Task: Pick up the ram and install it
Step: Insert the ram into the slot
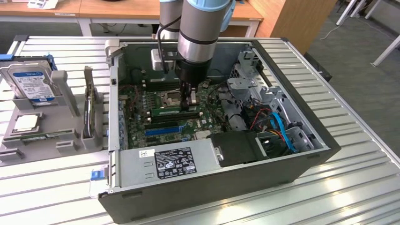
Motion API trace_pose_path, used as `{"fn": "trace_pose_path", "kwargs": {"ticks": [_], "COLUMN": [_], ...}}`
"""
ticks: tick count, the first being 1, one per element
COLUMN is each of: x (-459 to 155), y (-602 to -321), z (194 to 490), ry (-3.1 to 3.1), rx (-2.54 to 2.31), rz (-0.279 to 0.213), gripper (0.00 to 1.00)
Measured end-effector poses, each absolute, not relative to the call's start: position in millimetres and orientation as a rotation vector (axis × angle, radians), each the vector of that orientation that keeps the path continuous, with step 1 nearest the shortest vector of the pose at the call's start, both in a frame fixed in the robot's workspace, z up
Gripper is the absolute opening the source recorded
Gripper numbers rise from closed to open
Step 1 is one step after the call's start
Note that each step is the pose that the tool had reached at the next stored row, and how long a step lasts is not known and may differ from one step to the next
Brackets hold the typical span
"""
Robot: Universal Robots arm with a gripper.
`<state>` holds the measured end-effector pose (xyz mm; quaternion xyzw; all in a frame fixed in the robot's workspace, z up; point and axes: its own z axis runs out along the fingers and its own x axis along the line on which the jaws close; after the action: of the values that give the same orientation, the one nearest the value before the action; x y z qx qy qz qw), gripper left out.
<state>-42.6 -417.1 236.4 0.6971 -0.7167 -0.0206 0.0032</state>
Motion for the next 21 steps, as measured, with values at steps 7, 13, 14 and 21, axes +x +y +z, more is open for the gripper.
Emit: {"fn": "trace_pose_path", "kwargs": {"ticks": [7,13,14,21], "x": [-42.7,-42.7,-42.7,-42.7], "y": [-417.1,-417.0,-417.1,-417.0], "z": [232.3,229.6,229.3,229.1], "ry": [-2.247,-2.247,-2.247,-2.246], "rx": [2.185,2.185,2.185,2.186], "rz": [-0.065,-0.065,-0.065,-0.065], "gripper": [0.12,0.12,0.12,0.12]}}
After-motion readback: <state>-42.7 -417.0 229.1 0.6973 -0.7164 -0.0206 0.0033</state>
